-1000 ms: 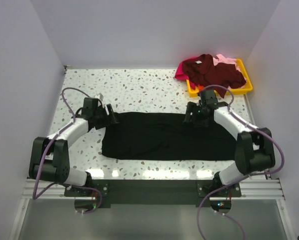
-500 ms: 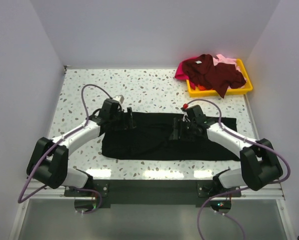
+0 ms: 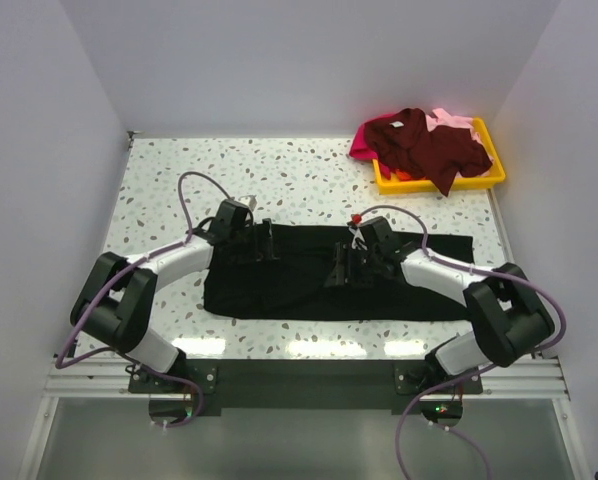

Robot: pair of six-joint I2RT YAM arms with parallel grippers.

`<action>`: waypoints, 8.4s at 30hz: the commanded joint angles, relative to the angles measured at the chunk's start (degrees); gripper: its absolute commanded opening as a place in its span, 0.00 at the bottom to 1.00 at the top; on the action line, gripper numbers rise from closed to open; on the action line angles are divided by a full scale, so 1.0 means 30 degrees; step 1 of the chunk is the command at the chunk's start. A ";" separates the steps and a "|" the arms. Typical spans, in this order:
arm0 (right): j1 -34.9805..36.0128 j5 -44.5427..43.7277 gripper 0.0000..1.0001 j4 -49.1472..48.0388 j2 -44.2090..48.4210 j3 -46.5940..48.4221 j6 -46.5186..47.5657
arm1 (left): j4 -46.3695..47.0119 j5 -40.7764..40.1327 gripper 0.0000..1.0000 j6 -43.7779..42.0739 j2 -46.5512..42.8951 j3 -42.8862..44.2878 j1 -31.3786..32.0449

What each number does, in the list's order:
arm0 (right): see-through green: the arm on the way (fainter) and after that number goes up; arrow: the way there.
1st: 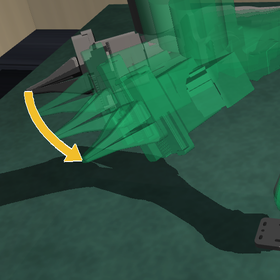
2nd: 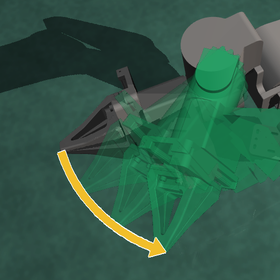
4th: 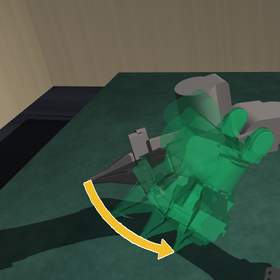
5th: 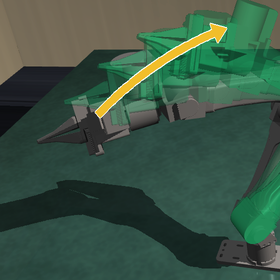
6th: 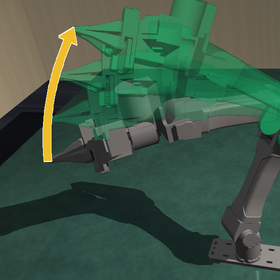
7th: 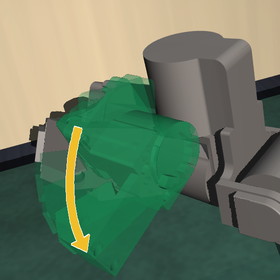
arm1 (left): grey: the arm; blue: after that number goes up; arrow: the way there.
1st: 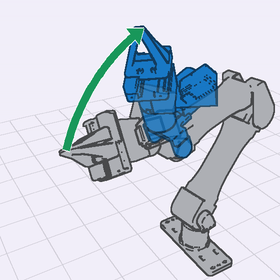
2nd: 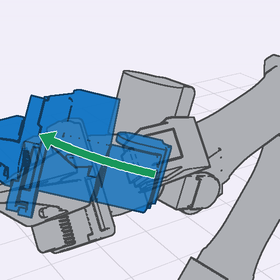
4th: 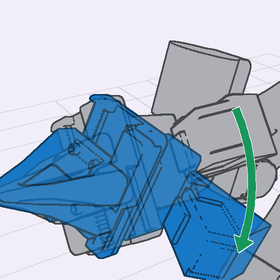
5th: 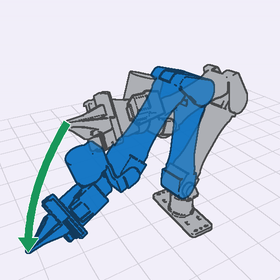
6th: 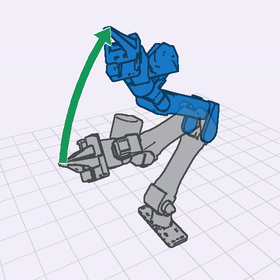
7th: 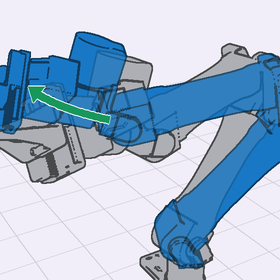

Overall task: Fold and stack the t-shirts
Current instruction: Fold the tshirt

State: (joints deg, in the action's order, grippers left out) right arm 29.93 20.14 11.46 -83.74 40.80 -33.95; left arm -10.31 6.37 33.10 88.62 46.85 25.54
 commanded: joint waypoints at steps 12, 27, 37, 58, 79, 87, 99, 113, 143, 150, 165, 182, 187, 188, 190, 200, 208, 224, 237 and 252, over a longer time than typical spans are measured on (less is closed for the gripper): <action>0.1126 0.1256 0.13 -0.0456 -0.0387 0.0286 -0.0694 | 0.1209 -0.0161 0.94 0.0099 0.0314 0.0701 0.0071; 0.1126 0.3716 0.00 0.4059 0.2105 0.1343 -0.0664 | 0.0652 -0.0249 0.95 -0.0429 0.0811 0.1316 0.0071; 0.1038 0.0327 0.28 0.5339 0.1195 0.1662 -0.0080 | 0.0068 -0.0540 0.95 -0.0926 0.0989 0.1609 0.0071; 1.0735 -0.9878 0.55 0.6931 -0.2085 0.9516 -0.0723 | -0.2073 -0.0893 1.00 -0.1220 -0.2264 -0.0031 -0.3943; 1.3079 -1.2572 0.56 0.8219 -0.9671 1.4350 -0.1279 | -0.2395 -0.0981 1.00 -0.1747 -0.2675 -0.0763 -0.4821; 1.3050 -1.3101 0.23 0.9476 -0.9616 1.4527 -0.1309 | -0.2366 -0.0806 1.00 -0.1776 -0.2792 -0.0880 -0.5202; 1.3108 -0.9792 0.20 1.1940 -0.7331 1.4937 -0.0254 | -0.2307 -0.0571 1.00 -0.1806 -0.2762 -0.0851 -0.5437; 1.3050 -0.9027 0.57 1.1619 -0.5513 1.3912 -0.0195 | -0.2482 -0.0570 1.00 -0.1806 -0.2616 -0.0558 -0.5525; -0.4872 -0.4753 0.61 0.6491 0.0901 0.5768 0.3202 | 0.0241 0.0396 0.70 -0.1308 0.1074 0.1433 -0.5525; -0.8392 -0.3991 0.61 0.6404 0.1256 0.4771 0.4226 | 0.0125 0.0543 0.53 -0.1337 0.1721 0.2166 -0.5496; -1.2643 -0.3081 0.63 0.6550 0.0611 0.4683 0.5518 | 0.0389 0.0544 0.05 -0.1453 0.2569 0.2838 -0.5496; -1.3727 -0.4048 0.64 0.5993 -0.2376 0.5151 0.5313 | 0.0271 -0.0952 0.00 -0.2303 0.3828 0.4656 -0.6228; -1.4137 -0.4018 0.64 0.5583 -0.3721 0.5385 0.5049 | 0.0358 -0.0630 0.00 -0.2479 0.4268 0.4950 -0.6638; -1.4225 -0.4076 0.64 0.5525 -0.3929 0.5473 0.5049 | 0.0388 -0.0601 0.00 -0.2479 0.4414 0.4979 -0.6638; -1.4488 -0.4165 0.64 0.5437 -0.4629 0.5561 0.5019 | 0.0447 -0.0601 0.00 -0.2596 0.4706 0.5096 -0.6843; -1.5017 -0.5337 0.64 0.5641 -0.6041 0.6645 0.5166 | 0.0271 -0.0543 0.00 -0.3182 0.6084 0.6530 -0.7136; -1.5046 -0.5336 0.66 0.6695 -0.4490 0.7318 0.5752 | 0.0096 -0.0424 0.11 -0.3153 0.6319 0.7555 -0.7136; -1.4168 -0.4370 0.75 0.7840 -0.1674 0.7408 0.6338 | -0.2336 -0.3297 0.88 -0.0699 0.2748 0.6831 -0.2869; -1.0158 -0.5980 0.75 0.6697 -0.4018 0.6646 0.5928 | -0.0258 -0.0689 0.93 0.2940 0.2012 0.1553 -0.0779; -0.7959 -0.6743 0.75 0.7868 -0.5248 0.5620 0.6133 | -0.0284 -0.1420 0.95 0.1360 0.4678 0.2750 -0.3619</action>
State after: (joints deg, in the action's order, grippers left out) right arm 4.34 0.14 32.99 -98.26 59.29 -15.79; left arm -8.47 6.02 40.84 98.28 54.74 18.04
